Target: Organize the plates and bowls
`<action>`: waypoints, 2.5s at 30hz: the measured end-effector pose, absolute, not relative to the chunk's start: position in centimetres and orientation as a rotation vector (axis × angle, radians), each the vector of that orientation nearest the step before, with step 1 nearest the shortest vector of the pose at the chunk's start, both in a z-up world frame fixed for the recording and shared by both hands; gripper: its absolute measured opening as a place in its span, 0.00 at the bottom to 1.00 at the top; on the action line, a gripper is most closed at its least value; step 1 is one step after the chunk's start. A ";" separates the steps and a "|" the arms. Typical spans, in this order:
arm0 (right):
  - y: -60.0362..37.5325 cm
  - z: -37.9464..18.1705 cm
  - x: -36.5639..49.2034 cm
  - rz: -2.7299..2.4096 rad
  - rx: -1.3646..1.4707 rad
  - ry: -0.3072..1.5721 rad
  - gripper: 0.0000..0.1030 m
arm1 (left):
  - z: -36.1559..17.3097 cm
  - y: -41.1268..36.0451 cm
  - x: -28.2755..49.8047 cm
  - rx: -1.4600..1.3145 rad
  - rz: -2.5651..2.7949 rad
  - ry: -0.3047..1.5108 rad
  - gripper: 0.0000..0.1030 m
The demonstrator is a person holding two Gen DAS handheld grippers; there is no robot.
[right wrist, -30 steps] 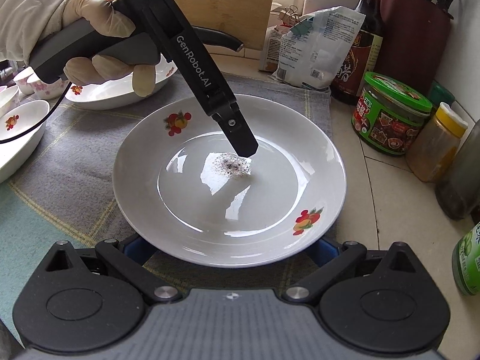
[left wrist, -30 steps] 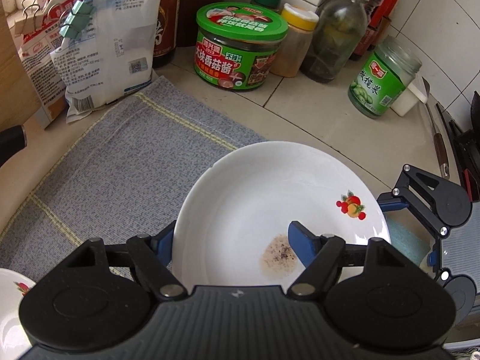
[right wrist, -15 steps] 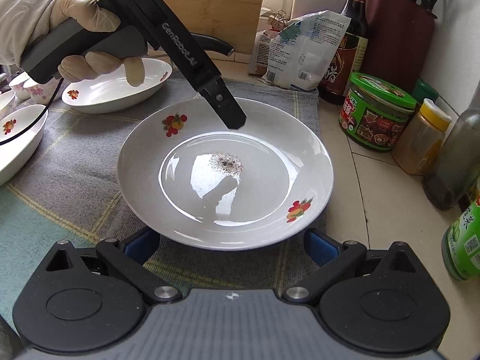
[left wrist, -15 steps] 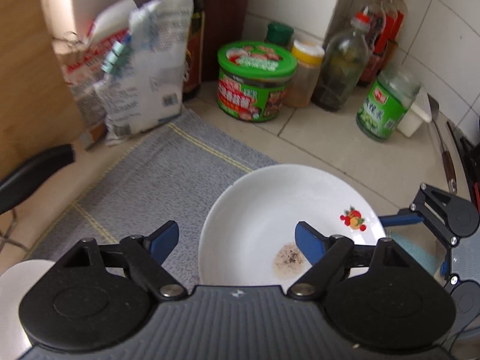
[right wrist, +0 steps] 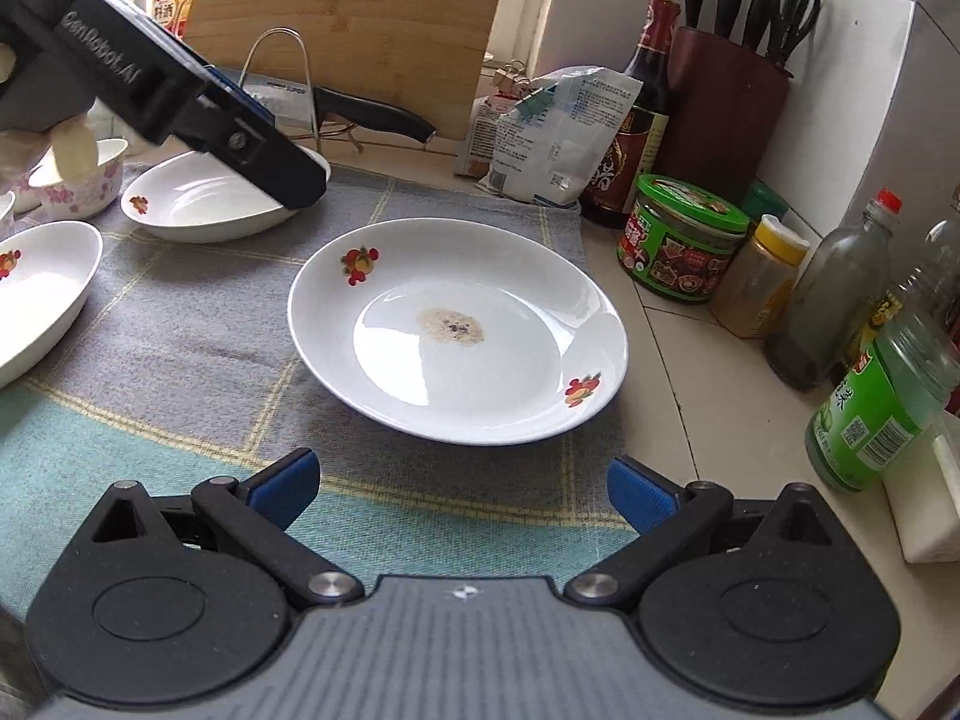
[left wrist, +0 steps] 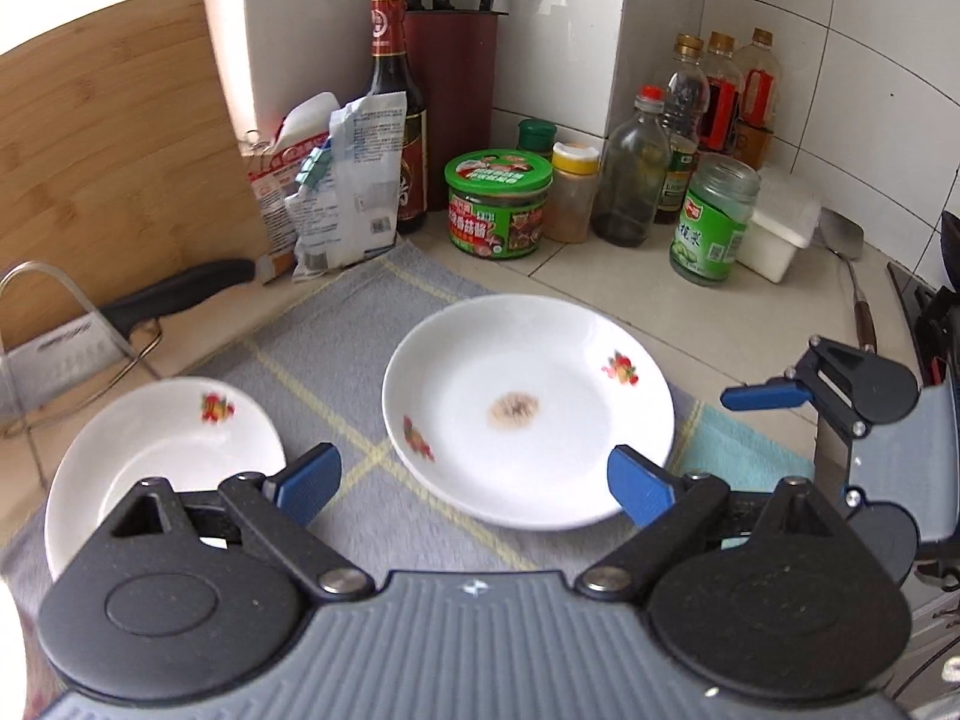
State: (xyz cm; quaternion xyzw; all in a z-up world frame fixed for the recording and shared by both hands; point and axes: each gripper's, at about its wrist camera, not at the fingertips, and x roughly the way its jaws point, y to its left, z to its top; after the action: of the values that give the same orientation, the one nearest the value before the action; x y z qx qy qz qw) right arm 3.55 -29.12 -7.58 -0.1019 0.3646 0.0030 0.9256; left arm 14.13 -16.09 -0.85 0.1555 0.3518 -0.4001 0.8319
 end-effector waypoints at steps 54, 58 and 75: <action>-9.5 -11.3 5.0 0.635 -0.277 0.718 1.00 | -4.0 1.8 17.1 0.338 -0.636 1.090 0.78; -9.6 -11.4 4.9 0.622 -0.268 0.712 1.00 | -4.3 1.3 17.9 0.365 -0.658 1.126 0.78; -9.2 -11.3 4.7 0.584 -0.260 0.716 1.00 | -6.0 0.7 19.6 0.486 -0.707 1.251 0.78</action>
State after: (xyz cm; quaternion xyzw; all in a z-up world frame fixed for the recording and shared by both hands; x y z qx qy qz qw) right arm 4.75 -9.20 -11.31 -0.1251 0.3443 0.2809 0.8871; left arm 19.55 0.74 -6.00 0.2203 0.5674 -0.3207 0.7258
